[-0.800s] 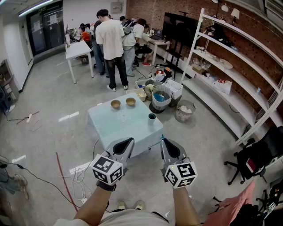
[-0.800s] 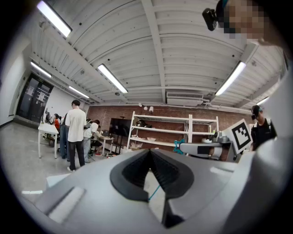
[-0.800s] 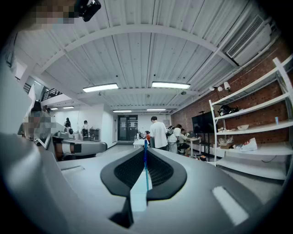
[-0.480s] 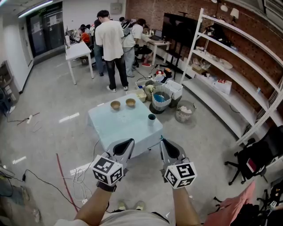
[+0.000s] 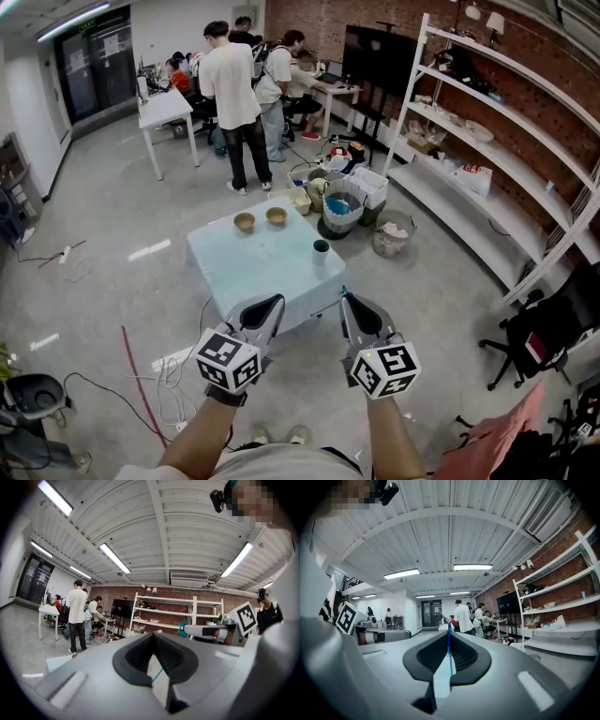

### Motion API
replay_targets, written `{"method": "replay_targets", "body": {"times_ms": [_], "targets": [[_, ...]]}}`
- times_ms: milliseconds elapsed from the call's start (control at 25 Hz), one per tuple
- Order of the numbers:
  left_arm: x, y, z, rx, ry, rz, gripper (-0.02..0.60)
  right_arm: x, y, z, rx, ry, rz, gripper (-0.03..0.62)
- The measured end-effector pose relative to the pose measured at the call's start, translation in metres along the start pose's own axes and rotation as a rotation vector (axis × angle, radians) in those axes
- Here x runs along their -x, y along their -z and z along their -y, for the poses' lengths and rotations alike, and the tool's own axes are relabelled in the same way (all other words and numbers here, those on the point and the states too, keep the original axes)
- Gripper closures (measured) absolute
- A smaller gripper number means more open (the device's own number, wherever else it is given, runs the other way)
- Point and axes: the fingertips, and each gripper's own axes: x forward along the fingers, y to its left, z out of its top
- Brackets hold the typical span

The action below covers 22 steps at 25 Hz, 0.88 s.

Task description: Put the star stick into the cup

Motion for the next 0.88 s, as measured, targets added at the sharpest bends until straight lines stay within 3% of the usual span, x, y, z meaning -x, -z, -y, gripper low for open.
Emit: {"method": "replay_targets", "body": {"times_ms": [880], "targets": [[-0.042,0.016,0.020,0.008,-0.026,-0.014,0.575,0.011,0.002,0.060,-0.031,0.001,0.025,0.568]]}}
